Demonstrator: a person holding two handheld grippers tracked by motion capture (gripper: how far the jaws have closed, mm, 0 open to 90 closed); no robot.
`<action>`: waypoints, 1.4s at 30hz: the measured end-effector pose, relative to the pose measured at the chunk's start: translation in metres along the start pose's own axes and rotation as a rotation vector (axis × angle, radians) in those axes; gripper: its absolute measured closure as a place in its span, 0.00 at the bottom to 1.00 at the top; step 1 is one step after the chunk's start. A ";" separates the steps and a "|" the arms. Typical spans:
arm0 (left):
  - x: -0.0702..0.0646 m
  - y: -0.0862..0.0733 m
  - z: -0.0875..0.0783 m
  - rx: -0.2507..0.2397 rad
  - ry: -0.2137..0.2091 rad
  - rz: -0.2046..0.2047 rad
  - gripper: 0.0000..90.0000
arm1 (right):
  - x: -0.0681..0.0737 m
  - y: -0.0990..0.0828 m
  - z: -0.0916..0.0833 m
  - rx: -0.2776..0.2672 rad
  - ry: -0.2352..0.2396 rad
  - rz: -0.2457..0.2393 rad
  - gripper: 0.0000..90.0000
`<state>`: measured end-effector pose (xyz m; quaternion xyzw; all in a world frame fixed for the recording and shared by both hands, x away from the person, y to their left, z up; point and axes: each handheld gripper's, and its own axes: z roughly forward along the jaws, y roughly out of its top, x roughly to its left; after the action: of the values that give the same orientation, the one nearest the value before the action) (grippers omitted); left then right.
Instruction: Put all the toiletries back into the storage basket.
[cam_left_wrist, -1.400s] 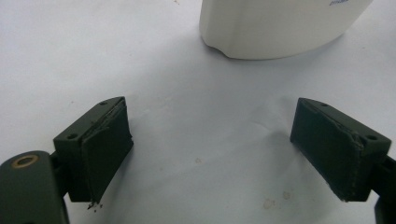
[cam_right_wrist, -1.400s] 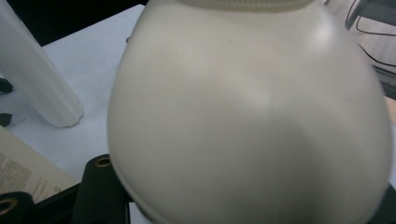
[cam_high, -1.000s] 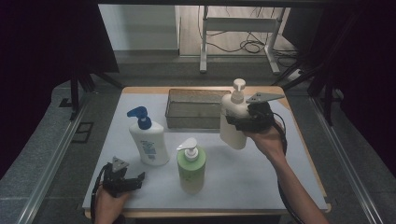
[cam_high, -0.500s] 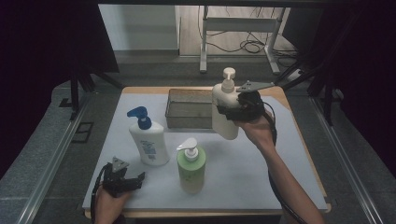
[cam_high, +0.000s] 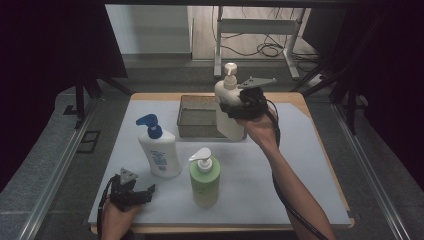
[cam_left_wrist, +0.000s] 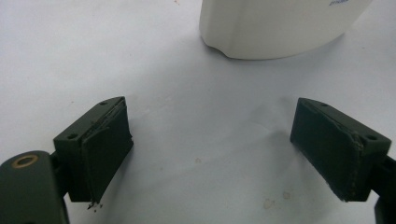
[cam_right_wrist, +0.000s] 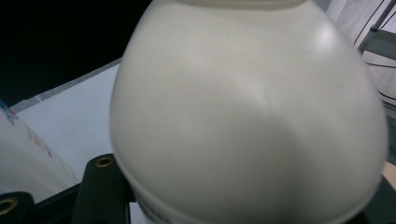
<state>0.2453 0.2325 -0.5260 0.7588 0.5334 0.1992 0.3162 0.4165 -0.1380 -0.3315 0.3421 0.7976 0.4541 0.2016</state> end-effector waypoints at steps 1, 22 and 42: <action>0.000 0.000 0.000 0.000 0.000 0.000 0.13 | 0.000 0.001 0.002 -0.003 0.000 0.000 0.44; 0.000 0.000 0.000 0.000 0.001 -0.002 0.13 | 0.010 0.029 0.055 -0.035 -0.017 -0.011 0.44; 0.000 0.000 0.000 0.000 0.000 -0.005 0.13 | 0.015 0.041 0.100 -0.043 -0.052 -0.015 0.44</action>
<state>0.2451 0.2322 -0.5261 0.7576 0.5350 0.1985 0.3169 0.4842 -0.0536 -0.3467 0.3434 0.7848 0.4603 0.2330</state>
